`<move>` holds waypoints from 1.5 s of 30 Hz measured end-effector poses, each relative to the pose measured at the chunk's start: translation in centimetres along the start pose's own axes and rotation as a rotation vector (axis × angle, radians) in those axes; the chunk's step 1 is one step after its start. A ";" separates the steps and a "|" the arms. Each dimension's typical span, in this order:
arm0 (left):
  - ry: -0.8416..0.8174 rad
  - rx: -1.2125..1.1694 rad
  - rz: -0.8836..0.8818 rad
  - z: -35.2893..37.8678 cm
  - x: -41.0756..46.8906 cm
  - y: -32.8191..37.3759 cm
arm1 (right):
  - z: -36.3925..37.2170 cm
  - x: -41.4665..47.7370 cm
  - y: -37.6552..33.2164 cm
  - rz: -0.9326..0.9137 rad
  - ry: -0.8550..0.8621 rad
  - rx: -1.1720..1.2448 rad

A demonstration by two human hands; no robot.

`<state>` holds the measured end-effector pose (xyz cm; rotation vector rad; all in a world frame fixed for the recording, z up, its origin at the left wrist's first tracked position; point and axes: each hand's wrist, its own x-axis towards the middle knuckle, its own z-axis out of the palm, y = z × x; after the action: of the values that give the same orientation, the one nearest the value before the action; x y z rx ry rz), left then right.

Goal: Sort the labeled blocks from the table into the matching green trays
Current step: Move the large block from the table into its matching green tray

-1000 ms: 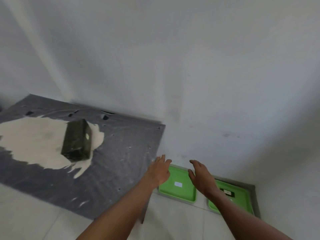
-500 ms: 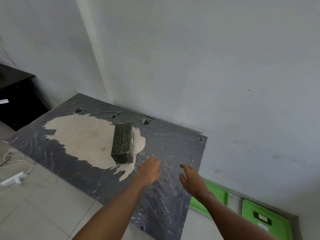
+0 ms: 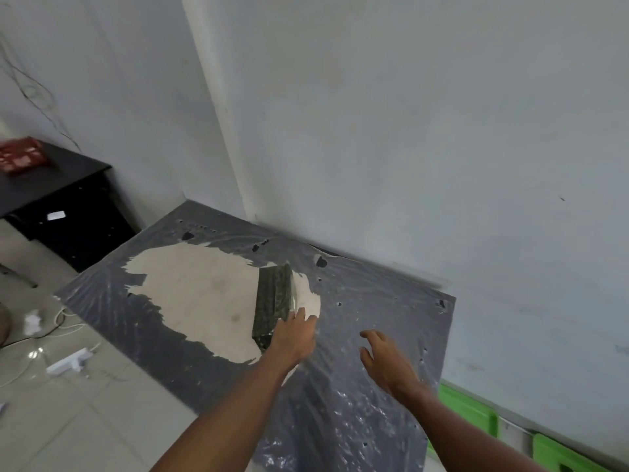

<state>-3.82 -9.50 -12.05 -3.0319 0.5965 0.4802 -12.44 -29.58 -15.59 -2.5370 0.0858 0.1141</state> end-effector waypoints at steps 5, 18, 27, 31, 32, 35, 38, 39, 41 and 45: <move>-0.040 -0.005 -0.083 -0.2 3.6 -3.4 | 1.8 3.2 -1.3 0.083 0.034 0.006; -0.150 0.540 0.537 -0.7 11.6 -13.9 | 6.7 7.4 -6.0 0.257 0.111 -0.014; -0.116 0.754 0.737 -1.1 12.1 -13.5 | 6.3 6.8 -6.6 0.325 0.168 0.014; -0.132 0.723 0.799 -1.8 12.3 -13.2 | 5.2 6.0 -5.6 0.336 0.186 0.016; -0.122 0.710 0.801 -2.0 12.4 -12.9 | 4.9 5.7 -5.3 0.336 0.184 0.011; -0.046 0.576 0.768 -2.3 12.5 -10.8 | 4.1 5.4 -4.6 0.320 0.191 0.016; 0.034 0.480 0.730 -2.3 11.7 -6.5 | 3.2 5.4 -4.2 0.291 0.220 0.023; 0.065 0.446 0.708 -2.1 11.3 -4.9 | 2.8 5.4 -4.0 0.285 0.235 0.028; 0.112 0.375 0.660 -1.3 10.5 -1.9 | 2.1 5.0 -3.5 0.280 0.279 0.032; 0.140 0.312 0.611 1.2 9.1 2.3 | 1.5 3.2 -1.5 0.326 0.275 0.034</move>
<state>2.97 -14.93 -15.87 -2.5568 1.4619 0.1502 -9.26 -27.64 -16.34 -2.4706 0.6035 -0.1090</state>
